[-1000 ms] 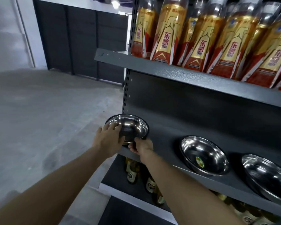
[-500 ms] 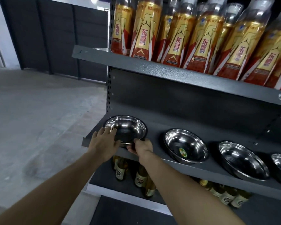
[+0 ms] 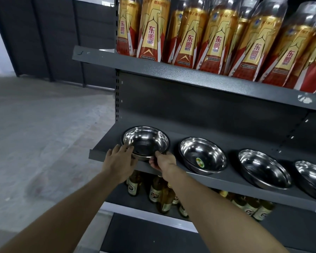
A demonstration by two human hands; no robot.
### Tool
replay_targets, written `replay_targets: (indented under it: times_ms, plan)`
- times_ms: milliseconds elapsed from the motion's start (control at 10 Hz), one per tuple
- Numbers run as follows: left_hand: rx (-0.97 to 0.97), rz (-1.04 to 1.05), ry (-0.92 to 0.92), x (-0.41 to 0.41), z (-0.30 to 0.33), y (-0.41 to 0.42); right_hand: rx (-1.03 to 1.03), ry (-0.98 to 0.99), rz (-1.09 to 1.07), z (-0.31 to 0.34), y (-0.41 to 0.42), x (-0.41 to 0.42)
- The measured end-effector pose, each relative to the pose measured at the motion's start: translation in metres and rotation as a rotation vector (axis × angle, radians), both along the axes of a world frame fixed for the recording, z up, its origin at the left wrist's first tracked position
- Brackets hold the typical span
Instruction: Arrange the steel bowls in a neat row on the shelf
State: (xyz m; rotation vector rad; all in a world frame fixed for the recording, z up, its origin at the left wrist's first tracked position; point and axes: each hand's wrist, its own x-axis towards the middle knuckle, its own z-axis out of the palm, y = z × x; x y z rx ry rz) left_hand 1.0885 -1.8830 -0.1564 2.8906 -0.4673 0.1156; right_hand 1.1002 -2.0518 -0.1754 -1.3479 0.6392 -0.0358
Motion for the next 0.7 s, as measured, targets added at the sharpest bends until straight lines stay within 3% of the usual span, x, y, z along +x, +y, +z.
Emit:
replay_targets:
  times_ms: [300,700]
  plan:
    - [0.031,0.023,0.004,-0.011,0.0,0.007,0.012,0.011,0.027,0.004,0.004,0.001]
    - [-0.002,-0.075,-0.067,-0.017,-0.005,-0.023,-0.156,0.069,0.115,-0.004,-0.014,-0.045]
